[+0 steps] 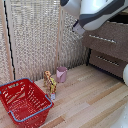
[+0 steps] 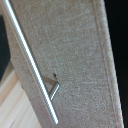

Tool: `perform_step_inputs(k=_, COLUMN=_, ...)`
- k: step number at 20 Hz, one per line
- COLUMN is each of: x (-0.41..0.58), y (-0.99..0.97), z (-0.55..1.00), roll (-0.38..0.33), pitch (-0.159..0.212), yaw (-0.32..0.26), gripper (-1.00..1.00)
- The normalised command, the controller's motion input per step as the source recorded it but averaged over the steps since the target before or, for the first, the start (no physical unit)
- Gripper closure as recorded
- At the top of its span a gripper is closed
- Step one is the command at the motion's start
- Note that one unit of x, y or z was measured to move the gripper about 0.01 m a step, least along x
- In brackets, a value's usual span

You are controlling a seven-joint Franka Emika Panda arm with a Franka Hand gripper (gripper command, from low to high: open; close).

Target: Transport the gripper mindfully toward the orange-red bowl and clasp it to elevate with ease. Ensure your robot's arm aligns efficiently with the top drawer's opening. Carefully slide the orange-red bowl into the designated spot with precision. After confirmation, withdraw the gripper gently. Close the drawer smoothly by transitioning the gripper to its handle.

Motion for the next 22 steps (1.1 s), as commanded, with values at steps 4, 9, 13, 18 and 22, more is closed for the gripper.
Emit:
perform_step_inputs(k=4, x=-0.178, y=0.00, z=-0.34, roll=-0.290, pitch=0.177, yaw=0.217, gripper=-1.00)
perform_step_inputs(k=9, x=-0.107, y=0.00, z=-0.40, roll=-0.257, pitch=0.180, yaw=0.232, gripper=-1.00)
perform_step_inputs(k=13, x=0.051, y=-0.36, z=-0.19, roll=-0.097, pitch=0.095, yaw=0.194, gripper=-1.00)
perform_step_inputs(k=18, x=0.114, y=-0.62, z=-0.12, roll=0.003, pitch=0.010, yaw=0.174, gripper=-1.00)
perform_step_inputs(k=22, x=0.071, y=-0.62, z=-0.01, roll=0.020, pitch=-0.038, yaw=0.110, gripper=-1.00)
